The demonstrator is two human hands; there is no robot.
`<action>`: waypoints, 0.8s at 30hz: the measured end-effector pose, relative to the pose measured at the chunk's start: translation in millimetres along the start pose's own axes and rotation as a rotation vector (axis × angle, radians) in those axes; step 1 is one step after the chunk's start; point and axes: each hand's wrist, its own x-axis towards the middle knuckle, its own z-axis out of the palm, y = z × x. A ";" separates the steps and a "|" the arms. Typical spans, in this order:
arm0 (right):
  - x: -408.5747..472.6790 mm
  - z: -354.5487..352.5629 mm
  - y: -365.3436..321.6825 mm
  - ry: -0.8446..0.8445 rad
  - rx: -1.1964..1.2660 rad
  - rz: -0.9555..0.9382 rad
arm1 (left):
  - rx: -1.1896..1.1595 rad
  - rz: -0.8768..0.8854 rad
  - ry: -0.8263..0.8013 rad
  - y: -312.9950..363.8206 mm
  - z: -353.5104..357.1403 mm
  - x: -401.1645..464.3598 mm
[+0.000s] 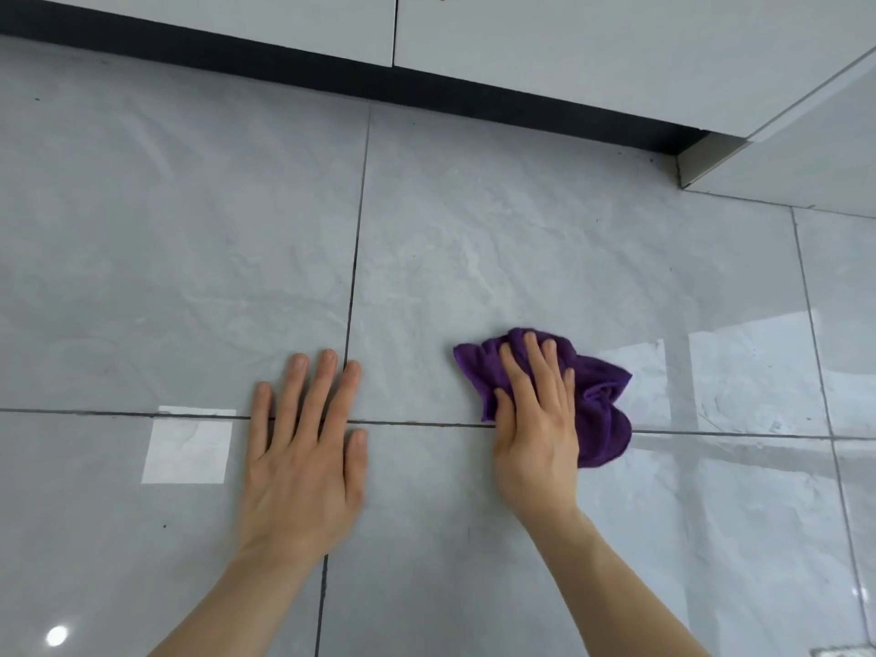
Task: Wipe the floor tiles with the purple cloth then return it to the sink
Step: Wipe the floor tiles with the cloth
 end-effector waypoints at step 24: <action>-63.7 -73.4 -52.7 -0.468 0.380 0.096 | 0.001 -0.004 0.074 -1.9 6.9 -2.4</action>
